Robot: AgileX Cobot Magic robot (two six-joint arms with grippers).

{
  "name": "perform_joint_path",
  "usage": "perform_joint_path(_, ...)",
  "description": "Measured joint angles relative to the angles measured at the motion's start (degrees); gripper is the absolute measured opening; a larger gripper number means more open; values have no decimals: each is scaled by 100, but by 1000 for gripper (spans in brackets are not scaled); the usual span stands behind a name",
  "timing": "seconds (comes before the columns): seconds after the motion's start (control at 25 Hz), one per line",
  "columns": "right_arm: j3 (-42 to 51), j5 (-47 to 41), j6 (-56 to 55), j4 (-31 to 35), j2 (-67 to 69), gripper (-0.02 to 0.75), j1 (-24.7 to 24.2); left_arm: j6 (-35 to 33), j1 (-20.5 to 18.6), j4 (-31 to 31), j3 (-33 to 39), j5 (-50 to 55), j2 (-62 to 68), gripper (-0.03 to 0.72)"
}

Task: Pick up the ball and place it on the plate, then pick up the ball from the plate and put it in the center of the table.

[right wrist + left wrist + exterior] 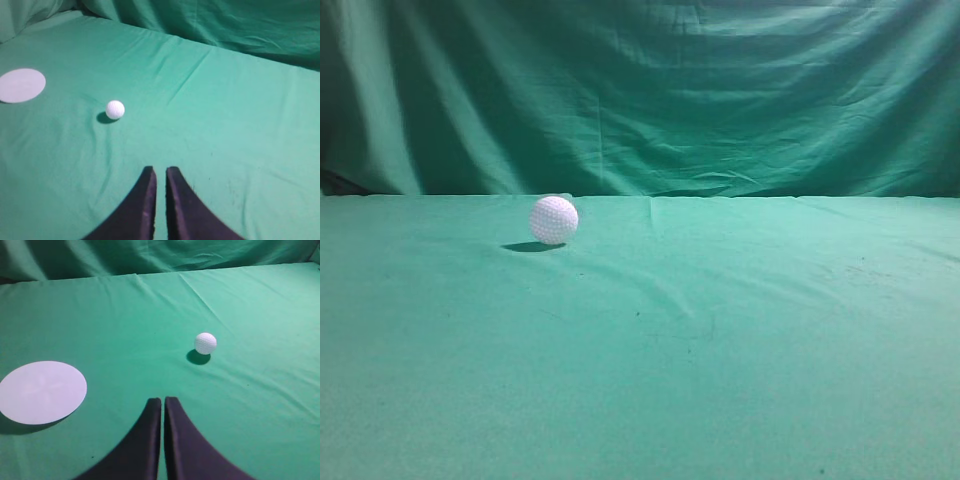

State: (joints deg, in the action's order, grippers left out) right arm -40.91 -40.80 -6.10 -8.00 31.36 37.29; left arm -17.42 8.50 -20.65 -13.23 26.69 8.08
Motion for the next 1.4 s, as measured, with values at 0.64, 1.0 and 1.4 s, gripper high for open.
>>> perform_joint_path(0.64,2744,2607,-891,0,-1074,65,0,85,0,-87,580,-608,0,0)
perform_joint_path(1.0,3111,2909,-917,0,-1074,65,0,85,0,-87,580,-608,0,0)
perform_joint_path(1.4,3114,2524,-885,-589,-1142,65,-10,85,0,-87,580,-608,0,0)
